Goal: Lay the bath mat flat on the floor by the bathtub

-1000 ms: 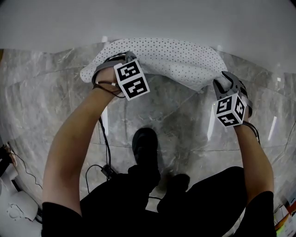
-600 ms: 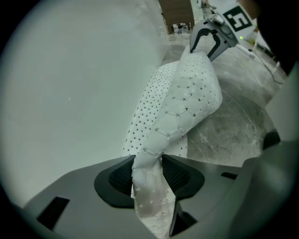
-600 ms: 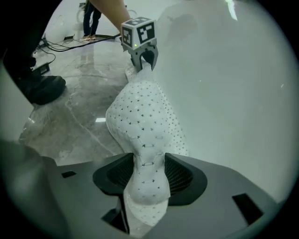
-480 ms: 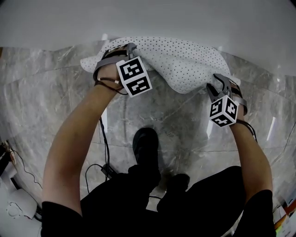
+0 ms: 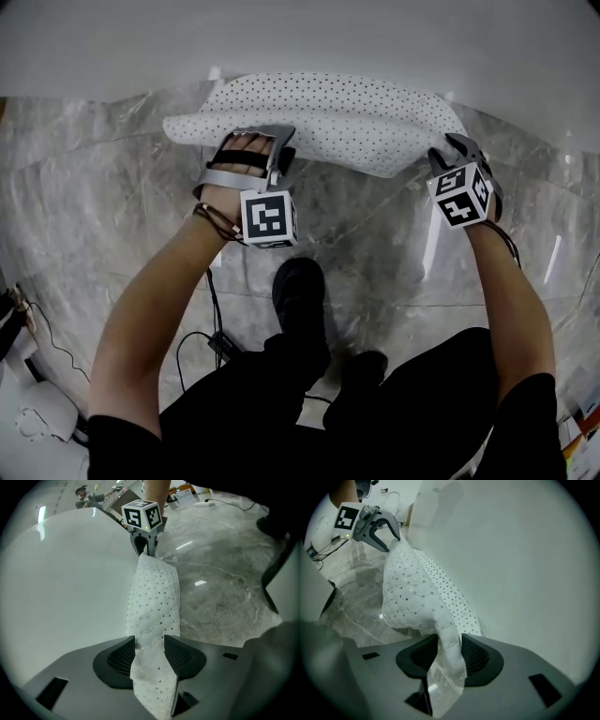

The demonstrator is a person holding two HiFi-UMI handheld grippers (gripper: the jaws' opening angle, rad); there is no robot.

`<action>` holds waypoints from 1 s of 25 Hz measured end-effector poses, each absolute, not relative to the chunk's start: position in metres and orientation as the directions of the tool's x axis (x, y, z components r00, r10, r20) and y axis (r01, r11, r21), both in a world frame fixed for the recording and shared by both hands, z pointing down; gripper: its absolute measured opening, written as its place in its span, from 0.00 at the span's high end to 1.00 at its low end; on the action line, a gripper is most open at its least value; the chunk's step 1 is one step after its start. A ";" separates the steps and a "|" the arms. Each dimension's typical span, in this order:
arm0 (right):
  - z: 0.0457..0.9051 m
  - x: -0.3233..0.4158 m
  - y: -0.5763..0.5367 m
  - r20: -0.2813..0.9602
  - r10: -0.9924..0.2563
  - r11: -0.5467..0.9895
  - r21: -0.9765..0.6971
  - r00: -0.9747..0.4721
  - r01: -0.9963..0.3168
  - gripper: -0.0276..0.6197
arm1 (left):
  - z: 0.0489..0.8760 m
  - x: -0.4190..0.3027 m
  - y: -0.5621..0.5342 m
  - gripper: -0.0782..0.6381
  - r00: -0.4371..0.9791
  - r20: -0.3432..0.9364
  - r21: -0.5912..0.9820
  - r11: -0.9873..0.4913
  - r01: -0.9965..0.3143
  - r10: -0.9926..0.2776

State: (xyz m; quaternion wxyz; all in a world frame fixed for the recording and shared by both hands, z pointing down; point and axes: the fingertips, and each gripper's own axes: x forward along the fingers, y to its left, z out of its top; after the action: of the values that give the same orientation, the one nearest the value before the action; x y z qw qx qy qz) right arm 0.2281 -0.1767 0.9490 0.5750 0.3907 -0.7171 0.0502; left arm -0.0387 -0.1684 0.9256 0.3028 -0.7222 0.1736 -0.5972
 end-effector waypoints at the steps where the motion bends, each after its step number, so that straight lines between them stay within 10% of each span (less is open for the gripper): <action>1: 0.952 0.227 -0.176 0.871 -0.490 0.688 0.355 -0.044 -0.633 0.70 | 0.930 -0.038 -0.166 0.60 0.221 0.776 -0.620 -0.778 0.096 -0.591; 12: 0.956 0.225 -0.174 0.878 -0.473 0.666 0.306 -0.069 -0.680 0.74 | 0.966 -0.028 -0.110 0.49 0.242 0.960 -0.163 -0.984 0.077 -0.141; 22: 0.941 0.226 -0.170 0.867 -0.481 0.654 0.254 -0.132 -0.712 0.64 | 0.972 -0.026 -0.156 0.46 0.123 0.892 -0.451 -0.863 0.226 -0.434; 25: 0.920 0.227 -0.166 0.837 -0.529 0.699 0.339 -0.136 -0.630 0.57 | 0.952 -0.026 -0.177 0.58 0.159 0.857 -0.511 -0.846 0.148 -0.490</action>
State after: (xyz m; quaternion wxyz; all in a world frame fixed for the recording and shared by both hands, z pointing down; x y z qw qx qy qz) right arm 0.2271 -0.1665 0.9204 0.5326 0.3851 -0.7522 0.0471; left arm -0.0260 -0.1772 0.9519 0.2504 -0.7189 0.1188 -0.6374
